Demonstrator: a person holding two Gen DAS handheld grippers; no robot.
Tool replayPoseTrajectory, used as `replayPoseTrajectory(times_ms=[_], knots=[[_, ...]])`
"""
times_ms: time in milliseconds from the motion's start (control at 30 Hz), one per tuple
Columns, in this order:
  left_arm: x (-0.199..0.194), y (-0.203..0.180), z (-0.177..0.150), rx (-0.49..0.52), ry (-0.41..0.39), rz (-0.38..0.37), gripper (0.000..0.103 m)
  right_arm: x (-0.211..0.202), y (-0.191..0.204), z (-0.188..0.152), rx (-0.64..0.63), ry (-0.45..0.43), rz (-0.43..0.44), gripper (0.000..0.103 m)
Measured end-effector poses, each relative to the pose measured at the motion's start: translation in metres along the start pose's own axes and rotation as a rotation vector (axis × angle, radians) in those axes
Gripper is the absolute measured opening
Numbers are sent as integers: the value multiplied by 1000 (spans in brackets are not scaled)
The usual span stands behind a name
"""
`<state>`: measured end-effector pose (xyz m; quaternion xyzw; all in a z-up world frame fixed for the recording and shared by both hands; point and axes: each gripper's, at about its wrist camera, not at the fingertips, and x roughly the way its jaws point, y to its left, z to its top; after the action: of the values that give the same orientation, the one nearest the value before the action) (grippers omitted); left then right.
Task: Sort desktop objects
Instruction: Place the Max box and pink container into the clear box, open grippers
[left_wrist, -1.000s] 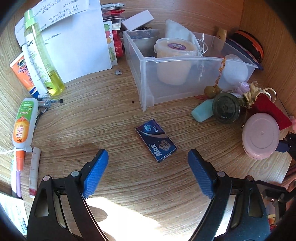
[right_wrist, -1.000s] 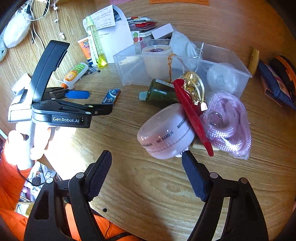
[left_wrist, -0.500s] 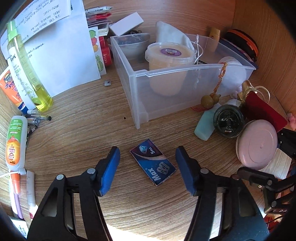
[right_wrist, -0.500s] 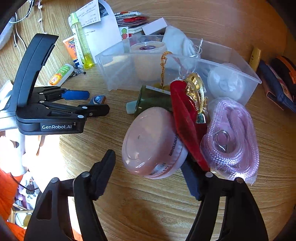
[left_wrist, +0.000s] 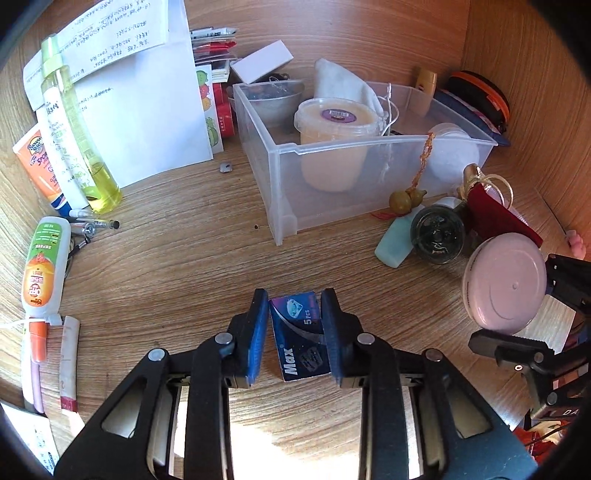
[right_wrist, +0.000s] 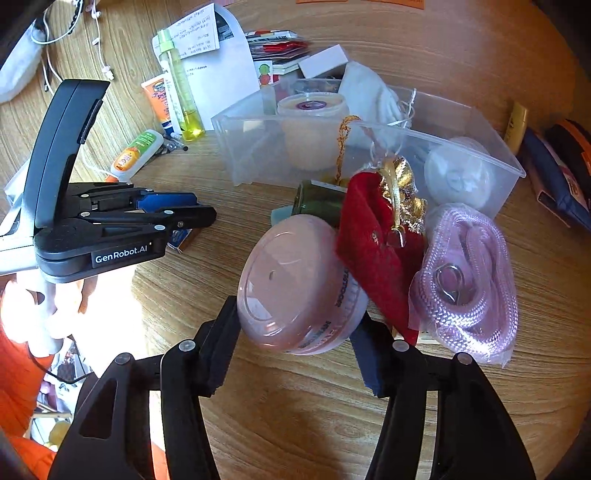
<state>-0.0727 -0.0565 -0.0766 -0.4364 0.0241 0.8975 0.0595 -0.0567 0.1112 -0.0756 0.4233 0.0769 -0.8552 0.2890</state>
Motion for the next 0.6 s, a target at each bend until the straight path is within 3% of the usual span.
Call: replayPoseTrajectory(times_ms=[400, 600], knots=[[-53, -6, 13, -5, -140, -30, 24, -42, 16, 24, -43, -125, 2, 53], [-61, -8, 22, -8, -171, -41, 24, -57, 7, 37, -29, -176, -18, 53]])
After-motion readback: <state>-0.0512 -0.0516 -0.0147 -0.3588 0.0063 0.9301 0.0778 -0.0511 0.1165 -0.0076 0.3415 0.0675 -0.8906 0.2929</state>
